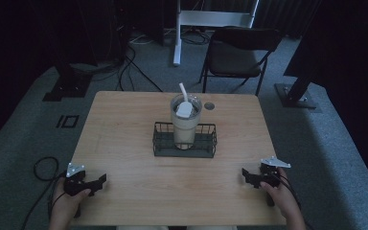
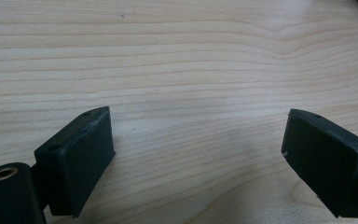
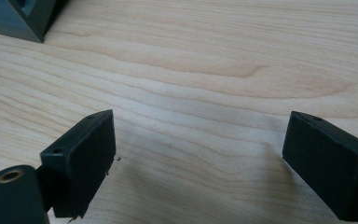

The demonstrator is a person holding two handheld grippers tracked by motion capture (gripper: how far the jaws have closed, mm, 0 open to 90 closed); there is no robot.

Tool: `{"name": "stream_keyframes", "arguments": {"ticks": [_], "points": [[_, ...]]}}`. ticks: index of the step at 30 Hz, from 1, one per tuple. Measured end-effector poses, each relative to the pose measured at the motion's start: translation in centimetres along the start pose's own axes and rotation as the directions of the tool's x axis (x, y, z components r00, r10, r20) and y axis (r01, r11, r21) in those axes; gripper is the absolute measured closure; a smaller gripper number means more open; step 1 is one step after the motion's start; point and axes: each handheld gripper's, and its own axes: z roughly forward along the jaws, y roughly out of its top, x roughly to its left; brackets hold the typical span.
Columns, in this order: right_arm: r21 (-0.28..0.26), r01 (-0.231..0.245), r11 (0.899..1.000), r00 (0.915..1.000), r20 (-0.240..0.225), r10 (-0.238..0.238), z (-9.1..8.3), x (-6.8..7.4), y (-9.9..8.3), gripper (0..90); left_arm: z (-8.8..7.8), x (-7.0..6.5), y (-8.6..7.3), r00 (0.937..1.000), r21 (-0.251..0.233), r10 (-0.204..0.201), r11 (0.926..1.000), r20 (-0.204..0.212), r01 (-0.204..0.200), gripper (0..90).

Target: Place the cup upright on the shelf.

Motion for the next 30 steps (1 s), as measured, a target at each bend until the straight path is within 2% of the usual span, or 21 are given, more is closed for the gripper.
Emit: {"name": "stream_keyframes", "arguments": {"ticks": [6, 9, 11, 18, 30], "points": [[0.021, 0.011, 1.000, 0.9999, 0.012, -0.011, 0.3, 0.1, 0.0, 9.4, 0.2, -0.5, 0.0, 0.9979, 0.014, 0.035, 0.9993, -0.055, -0.034, 9.6], [0.031, 0.030, 0.999, 0.9989, 0.035, -0.031, 0.5, 0.2, 0.2, 9.4, 0.4, -0.9, 0.0, 0.9920, 0.041, 0.096, 0.9949, -0.082, -0.093, 9.6], [0.040, 0.047, 0.998, 0.9975, 0.050, -0.049, 0.6, 0.3, 0.2, 9.3, 0.5, -1.0, 0.1, 0.9922, 0.041, 0.089, 0.9955, -0.087, -0.085, 8.9], [0.039, 0.044, 0.998, 0.9976, 0.052, -0.046, 0.7, 0.4, 0.3, 9.3, 0.5, -1.3, 0.0, 0.9913, 0.037, 0.066, 0.9974, -0.113, -0.062, 8.9], [0.039, 0.044, 0.998, 0.9976, 0.051, -0.046, 0.7, 0.4, 0.3, 9.3, 0.5, -1.4, 0.0, 0.9915, 0.036, 0.068, 0.9973, -0.111, -0.065, 8.9]]}}
